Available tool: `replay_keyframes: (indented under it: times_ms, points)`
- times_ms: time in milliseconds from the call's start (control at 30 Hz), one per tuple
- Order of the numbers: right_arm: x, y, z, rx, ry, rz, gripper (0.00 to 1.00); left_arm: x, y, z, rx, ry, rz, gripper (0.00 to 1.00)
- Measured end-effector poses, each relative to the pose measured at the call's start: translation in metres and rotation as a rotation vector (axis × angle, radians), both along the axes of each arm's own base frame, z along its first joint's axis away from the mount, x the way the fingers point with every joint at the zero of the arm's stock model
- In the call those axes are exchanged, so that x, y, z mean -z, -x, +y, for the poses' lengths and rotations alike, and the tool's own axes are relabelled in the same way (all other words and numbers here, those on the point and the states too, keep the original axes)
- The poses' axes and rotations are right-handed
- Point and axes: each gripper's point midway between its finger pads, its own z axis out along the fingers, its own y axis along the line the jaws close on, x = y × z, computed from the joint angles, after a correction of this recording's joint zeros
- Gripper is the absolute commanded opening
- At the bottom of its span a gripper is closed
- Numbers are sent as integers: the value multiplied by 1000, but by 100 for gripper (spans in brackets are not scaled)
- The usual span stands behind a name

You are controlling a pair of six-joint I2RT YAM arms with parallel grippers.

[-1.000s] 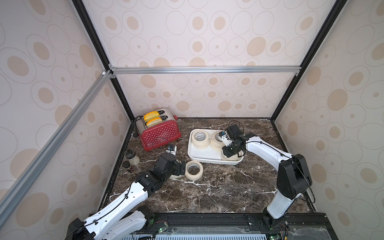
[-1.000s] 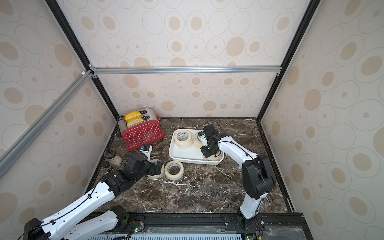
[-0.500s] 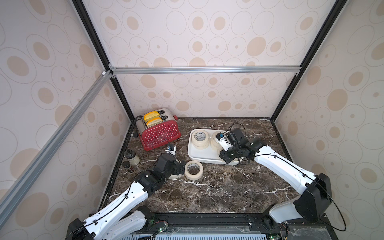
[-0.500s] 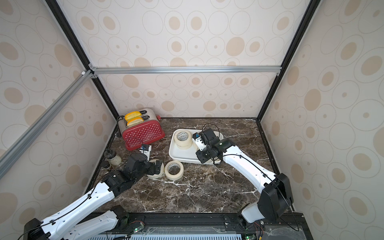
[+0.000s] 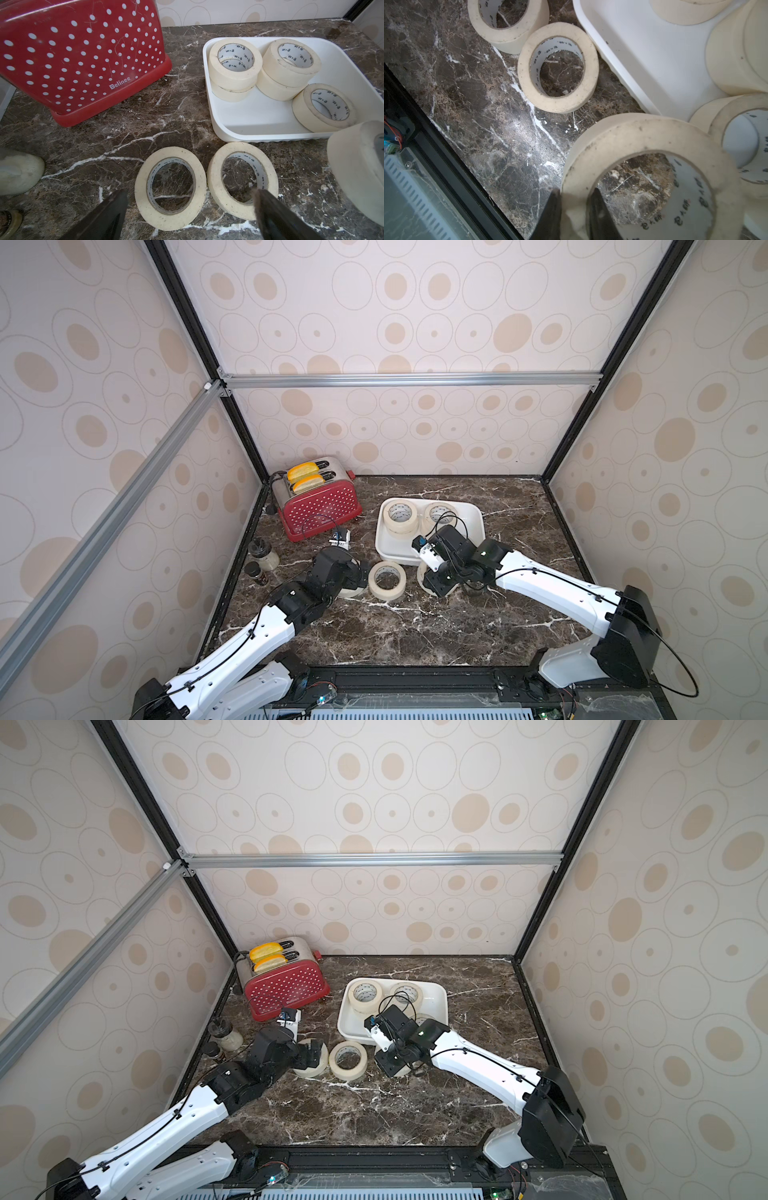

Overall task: Take out the art tape in the storage box
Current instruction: Place the art tape at the center of the board.

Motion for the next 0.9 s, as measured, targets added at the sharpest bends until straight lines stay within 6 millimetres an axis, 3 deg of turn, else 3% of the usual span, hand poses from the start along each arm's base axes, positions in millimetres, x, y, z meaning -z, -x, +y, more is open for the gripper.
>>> replay_keyframes:
  times_ms: [133,533,900]
  points:
    - [12,4,10,-17,8,24,15,-2,0,2,-8,0,-9,99]
    - [45,0,13,-18,81,63,15,-3,-1,5,-22,-10,-15,99]
    - [68,-15,14,7,136,23,15,-2,-1,5,-23,-12,-14,99]
